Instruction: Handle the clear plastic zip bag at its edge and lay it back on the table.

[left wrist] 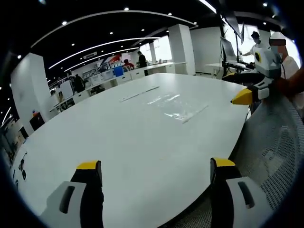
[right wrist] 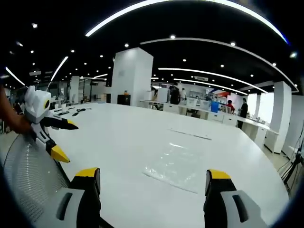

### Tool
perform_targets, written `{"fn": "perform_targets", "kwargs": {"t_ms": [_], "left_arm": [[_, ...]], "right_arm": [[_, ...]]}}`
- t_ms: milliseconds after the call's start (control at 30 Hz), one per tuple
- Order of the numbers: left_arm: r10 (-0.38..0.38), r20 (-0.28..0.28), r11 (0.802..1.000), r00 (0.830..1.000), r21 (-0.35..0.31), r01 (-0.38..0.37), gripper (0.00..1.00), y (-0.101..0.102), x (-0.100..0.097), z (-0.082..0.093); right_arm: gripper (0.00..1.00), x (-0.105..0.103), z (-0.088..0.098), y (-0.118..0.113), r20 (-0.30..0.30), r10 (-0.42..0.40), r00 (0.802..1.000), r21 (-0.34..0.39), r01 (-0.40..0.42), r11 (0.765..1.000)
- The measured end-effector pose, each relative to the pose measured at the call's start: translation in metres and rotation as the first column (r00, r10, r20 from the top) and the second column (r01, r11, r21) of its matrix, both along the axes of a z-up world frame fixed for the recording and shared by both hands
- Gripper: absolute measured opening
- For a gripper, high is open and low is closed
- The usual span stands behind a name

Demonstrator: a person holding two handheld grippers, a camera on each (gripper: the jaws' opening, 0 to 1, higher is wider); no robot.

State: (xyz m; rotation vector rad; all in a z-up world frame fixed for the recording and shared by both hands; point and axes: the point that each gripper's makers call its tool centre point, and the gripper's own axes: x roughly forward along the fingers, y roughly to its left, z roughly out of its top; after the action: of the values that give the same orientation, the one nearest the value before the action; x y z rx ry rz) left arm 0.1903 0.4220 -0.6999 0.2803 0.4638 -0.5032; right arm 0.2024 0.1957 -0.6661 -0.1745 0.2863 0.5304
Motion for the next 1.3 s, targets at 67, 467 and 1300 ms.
{"fn": "perform_targets", "kwargs": {"t_ms": [67,467,1300], "left_arm": [[-0.002,0.0,1.0,1.0,0.001,0.002,0.94,-0.0009,-0.0005,0.0004],[-0.001,-0.001,1.0,1.0,0.005,0.001,0.94,-0.0008,-0.0015,0.0001],[0.004,0.007,1.0,1.0,0.002,-0.004,0.94,0.0009,-0.0005,0.0016]], "right_arm": [[0.91,0.0001,-0.0007,-0.0003,-0.002,0.0,1.0,-0.002,0.0,1.0],[0.91,-0.0017,-0.0023,0.0008,-0.015,0.002,1.0,-0.012,-0.002,1.0],[0.92,-0.0003,0.0007,0.0001,-0.008,-0.008,1.0,-0.002,0.008,1.0]]}}
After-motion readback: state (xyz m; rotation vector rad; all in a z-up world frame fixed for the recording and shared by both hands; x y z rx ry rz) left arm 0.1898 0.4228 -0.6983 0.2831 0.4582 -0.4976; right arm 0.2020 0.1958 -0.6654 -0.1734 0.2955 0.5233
